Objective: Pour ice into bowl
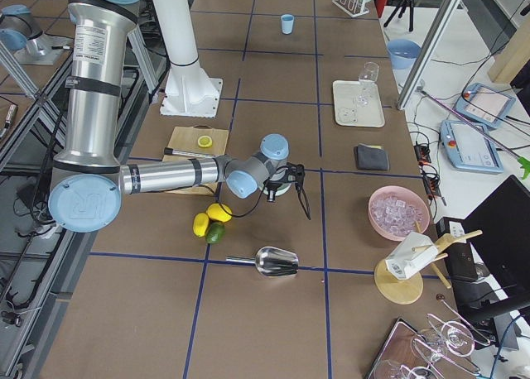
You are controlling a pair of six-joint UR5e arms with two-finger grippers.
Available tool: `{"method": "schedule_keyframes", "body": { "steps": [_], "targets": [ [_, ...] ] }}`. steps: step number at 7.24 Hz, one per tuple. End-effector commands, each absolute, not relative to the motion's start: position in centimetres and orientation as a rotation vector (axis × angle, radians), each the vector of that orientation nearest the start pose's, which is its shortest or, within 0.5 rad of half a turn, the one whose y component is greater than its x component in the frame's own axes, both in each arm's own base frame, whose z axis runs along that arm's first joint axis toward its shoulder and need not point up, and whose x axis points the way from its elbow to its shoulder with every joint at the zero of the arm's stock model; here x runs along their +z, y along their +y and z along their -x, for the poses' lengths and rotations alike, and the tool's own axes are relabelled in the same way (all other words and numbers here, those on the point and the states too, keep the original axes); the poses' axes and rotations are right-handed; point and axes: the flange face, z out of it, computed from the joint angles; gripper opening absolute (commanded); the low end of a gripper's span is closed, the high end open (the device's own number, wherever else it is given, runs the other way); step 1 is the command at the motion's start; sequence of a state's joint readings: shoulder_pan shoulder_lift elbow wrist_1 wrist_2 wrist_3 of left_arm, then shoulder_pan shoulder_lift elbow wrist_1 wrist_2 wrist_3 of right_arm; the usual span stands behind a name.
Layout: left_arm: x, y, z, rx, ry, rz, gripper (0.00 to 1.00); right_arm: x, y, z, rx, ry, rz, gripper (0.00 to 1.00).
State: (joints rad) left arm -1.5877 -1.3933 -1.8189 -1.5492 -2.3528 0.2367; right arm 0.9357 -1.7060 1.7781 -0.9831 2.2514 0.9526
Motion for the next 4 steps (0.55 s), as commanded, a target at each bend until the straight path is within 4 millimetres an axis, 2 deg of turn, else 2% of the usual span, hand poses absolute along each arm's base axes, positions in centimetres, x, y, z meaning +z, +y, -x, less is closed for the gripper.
{"method": "schedule_keyframes", "body": {
  "steps": [1, 2, 3, 4],
  "targets": [
    [60.7, -42.0, 7.0, 0.243, 0.766, -0.174, 1.00, 47.3, -43.3, 25.0, 0.218, -1.029, 0.072, 0.00],
    [60.8, -42.3, 7.0, 0.252, 0.762, -0.193, 1.00, 43.2, -42.8, 30.7, 0.224, -1.069, 0.116, 0.00],
    [60.6, -42.4, 7.0, 0.257, 0.764, -0.202, 1.00, 37.2, -41.7, 37.5, 0.249, -1.119, 0.147, 0.00],
    [60.6, -42.4, 7.0, 0.259, 0.764, -0.204, 1.00, 33.6, -39.2, 43.5, 0.292, -1.129, 0.179, 0.00]
  ]
}}
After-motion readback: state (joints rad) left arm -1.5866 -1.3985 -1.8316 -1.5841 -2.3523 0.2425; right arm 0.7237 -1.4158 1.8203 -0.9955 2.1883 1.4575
